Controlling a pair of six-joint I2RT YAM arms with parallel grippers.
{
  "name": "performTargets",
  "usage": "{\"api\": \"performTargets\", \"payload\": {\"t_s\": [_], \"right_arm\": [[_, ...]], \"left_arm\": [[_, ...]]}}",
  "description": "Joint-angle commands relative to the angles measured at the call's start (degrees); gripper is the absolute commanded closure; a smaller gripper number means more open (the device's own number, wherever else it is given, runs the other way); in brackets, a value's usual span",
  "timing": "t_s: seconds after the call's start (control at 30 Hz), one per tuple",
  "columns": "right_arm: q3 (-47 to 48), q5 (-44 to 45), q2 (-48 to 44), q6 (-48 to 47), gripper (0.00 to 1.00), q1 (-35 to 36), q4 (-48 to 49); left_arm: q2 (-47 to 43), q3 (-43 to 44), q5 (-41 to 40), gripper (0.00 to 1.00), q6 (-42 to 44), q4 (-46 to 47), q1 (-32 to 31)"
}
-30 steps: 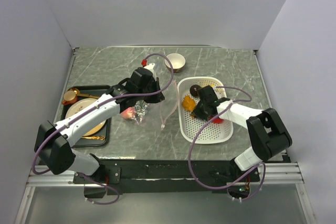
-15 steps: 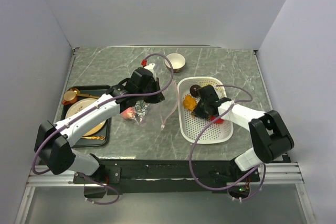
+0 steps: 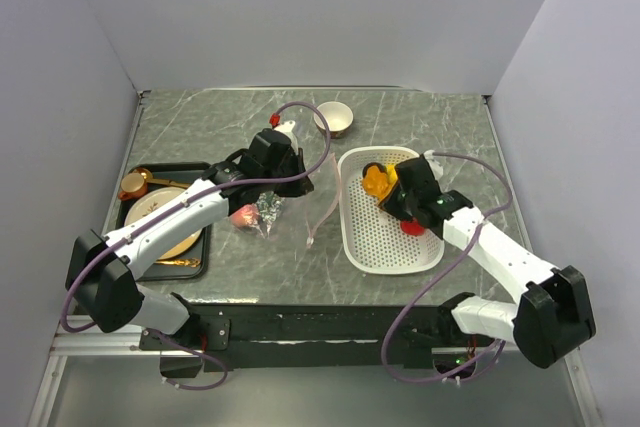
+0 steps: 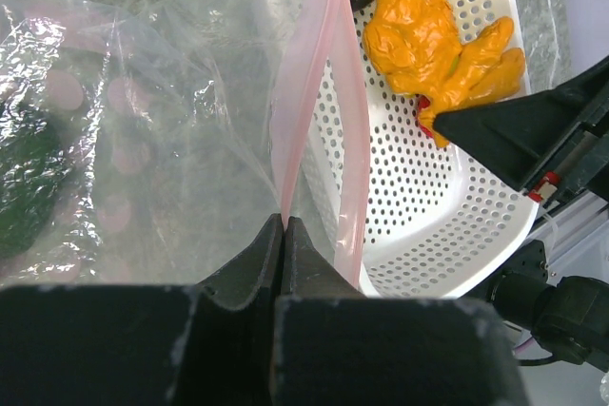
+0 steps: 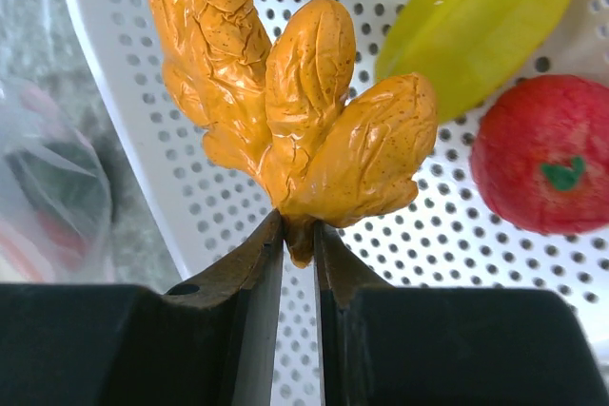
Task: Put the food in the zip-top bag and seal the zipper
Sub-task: Pick up the fake vegetable from the bin, then place the fake vegetable in the zipper food storage bag.
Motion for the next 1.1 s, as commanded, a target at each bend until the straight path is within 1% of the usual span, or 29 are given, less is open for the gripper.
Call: {"api": "performTargets", "payload": {"t_s": [0.0,0.13,0.2,0.3,0.37,0.47,0.63,0.8,0.97,1.07], "right_arm": [[4.9,0.9,-3.3,-5.6,1.00,0.3,-3.9],[7.3,-1.8,-6.4,-7.5,1.00,0.3,-4.3],[9.6,-4.9,-7.3,-10.4,1.00,0.4,-4.5],[13.4,-6.9,-6.4,-12.6,1.00,0.4,-7.3],[13.7,-10.0,-6.4,-14.1,1.00,0.5,-6.7],[15.6,-11.9,-5.4,-15.3,1.00,1.0,-7.7],[19.1,-11.2,-3.2,-17.9,1.00,4.1,-10.7],[24.1,-10.7,1.5,-20.6,1.00,7.0,-15.6],[28.1,-10.7,6.5,-20.9,1.00,7.8,-21.8],[28.7,-10.8,7.8,-21.1,1.00,8.2,-22.6]], "left_arm": [[0.6,1.4,0.9,0.99,0.7,1.4,0.0],[0.8,1.4,1.3,0.99,0.4,1.9,-0.1],[0.9,1.4,1.2,0.99,0.2,1.9,-0.1],[1.0,1.2,1.5,0.99,0.1,2.3,-0.1],[1.3,1.7,1.7,0.99,0.3,2.0,0.0],[1.4,2.0,1.1,0.99,0.7,1.7,-0.1],[2.1,2.7,0.7,0.99,1.5,1.6,-0.1],[2.8,3.2,0.2,0.99,1.7,1.0,-0.1],[2.3,3.2,-0.3,0.99,1.4,1.2,-0.1],[2.3,3.0,-0.5,0.99,1.4,1.1,-0.1]]}}
